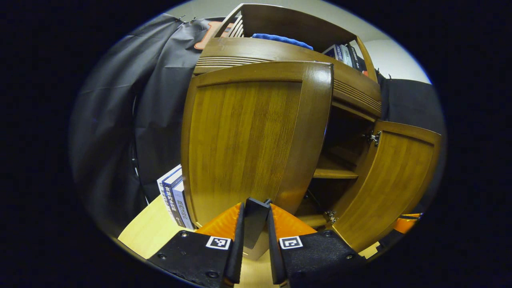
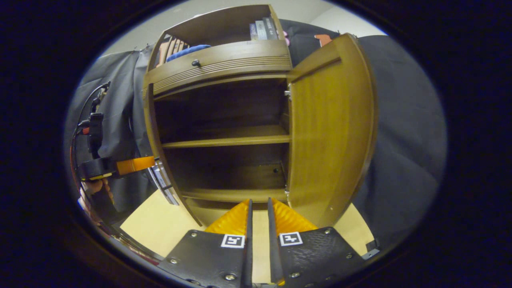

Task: Open the right door of the double-door shoe cabinet with the right hand, and open the left door with the left hand.

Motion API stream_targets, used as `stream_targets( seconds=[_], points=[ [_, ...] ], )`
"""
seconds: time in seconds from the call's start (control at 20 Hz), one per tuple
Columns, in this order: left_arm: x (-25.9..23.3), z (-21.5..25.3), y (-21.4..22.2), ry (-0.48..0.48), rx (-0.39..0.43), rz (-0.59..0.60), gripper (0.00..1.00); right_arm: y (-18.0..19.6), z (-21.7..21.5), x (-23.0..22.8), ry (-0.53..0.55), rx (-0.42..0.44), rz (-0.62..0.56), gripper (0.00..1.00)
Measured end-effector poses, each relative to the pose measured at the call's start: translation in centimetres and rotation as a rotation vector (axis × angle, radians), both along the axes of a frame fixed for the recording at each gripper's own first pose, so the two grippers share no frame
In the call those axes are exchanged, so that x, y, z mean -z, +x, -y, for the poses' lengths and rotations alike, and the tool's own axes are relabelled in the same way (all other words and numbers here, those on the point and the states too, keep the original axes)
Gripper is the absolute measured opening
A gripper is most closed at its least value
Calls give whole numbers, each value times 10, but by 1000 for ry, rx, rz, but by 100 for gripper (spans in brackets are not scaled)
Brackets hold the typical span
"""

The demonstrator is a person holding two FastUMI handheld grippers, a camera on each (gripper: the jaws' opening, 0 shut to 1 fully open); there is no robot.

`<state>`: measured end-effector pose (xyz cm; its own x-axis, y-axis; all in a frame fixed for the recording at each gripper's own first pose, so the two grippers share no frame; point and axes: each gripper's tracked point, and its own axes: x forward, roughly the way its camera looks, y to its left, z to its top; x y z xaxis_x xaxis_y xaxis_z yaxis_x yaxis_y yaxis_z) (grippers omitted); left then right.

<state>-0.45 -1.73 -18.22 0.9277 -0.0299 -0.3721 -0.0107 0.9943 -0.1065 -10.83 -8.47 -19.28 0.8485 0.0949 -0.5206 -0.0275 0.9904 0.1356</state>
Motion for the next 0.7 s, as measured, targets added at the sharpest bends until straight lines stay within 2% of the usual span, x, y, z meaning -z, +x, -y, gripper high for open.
stream_targets(
  seconds=[0.2, 0.5, 0.55, 0.6, 0.7],
  points=[
    [-4, -13, -15, -17, -38, -5, 26, 10, -24, 1, 18, -70, 2, 17],
    [-11, -38, -37, -9, -95, 0, 16, 12, -55, 6, 43, -154, -7, 17],
    [-13, -43, -39, -14, -107, 0, 12, 10, -58, 8, 44, -167, -9, 17],
    [-14, -47, -42, -18, -119, 1, 15, 12, -61, 8, 45, -178, -11, 17],
    [-15, -55, -47, -23, -138, 4, 11, 13, -68, 10, 51, -198, -13, 17]
  ],
)
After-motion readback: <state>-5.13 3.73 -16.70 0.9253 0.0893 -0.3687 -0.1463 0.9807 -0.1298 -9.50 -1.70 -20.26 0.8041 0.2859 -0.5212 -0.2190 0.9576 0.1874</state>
